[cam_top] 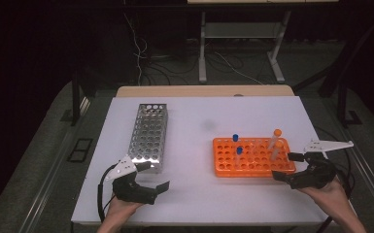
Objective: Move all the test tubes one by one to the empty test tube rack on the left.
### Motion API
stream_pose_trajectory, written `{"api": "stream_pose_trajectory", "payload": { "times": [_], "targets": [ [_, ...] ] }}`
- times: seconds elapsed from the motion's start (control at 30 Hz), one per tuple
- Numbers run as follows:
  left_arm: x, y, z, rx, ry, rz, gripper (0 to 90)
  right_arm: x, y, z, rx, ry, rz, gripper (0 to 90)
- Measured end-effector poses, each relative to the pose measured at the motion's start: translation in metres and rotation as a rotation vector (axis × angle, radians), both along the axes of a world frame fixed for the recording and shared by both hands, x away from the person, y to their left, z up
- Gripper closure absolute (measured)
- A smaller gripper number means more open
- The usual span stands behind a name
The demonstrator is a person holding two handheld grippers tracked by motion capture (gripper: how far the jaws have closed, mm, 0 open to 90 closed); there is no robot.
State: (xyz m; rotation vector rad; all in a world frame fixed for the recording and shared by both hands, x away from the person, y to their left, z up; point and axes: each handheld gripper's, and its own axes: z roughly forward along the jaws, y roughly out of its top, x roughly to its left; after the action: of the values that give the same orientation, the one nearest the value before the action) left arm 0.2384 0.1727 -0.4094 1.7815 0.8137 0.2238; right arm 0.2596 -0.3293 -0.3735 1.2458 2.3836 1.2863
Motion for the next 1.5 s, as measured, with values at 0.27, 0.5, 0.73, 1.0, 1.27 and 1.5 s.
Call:
{"api": "stream_pose_trajectory", "payload": {
  "times": [0.27,0.5,0.73,1.0,1.27,1.5],
  "targets": [
    [0.0,-0.001,-0.001,0.004,0.003,-0.004,0.0,0.015,-0.001,-0.001,-0.009,0.025,0.003,0.3],
    [0.0,-0.001,-0.001,0.005,0.006,-0.004,0.0,0.027,-0.001,-0.005,-0.031,0.056,-0.004,7.5],
    [0.0,-0.001,-0.001,0.005,0.005,-0.006,0.0,0.034,-0.003,-0.009,-0.045,0.047,-0.034,26.1],
    [0.0,-0.001,-0.001,0.004,0.006,-0.006,0.0,0.04,-0.005,-0.014,-0.061,0.027,-0.054,46.5],
    [0.001,-0.001,-0.001,0.007,0.005,-0.006,0.0,0.043,-0.006,-0.026,-0.066,0.032,-0.058,59.5],
    [0.001,-0.001,-0.001,0.009,0.005,-0.006,0.0,0.044,-0.003,-0.029,-0.074,0.003,-0.05,72.7]
  ]
}}
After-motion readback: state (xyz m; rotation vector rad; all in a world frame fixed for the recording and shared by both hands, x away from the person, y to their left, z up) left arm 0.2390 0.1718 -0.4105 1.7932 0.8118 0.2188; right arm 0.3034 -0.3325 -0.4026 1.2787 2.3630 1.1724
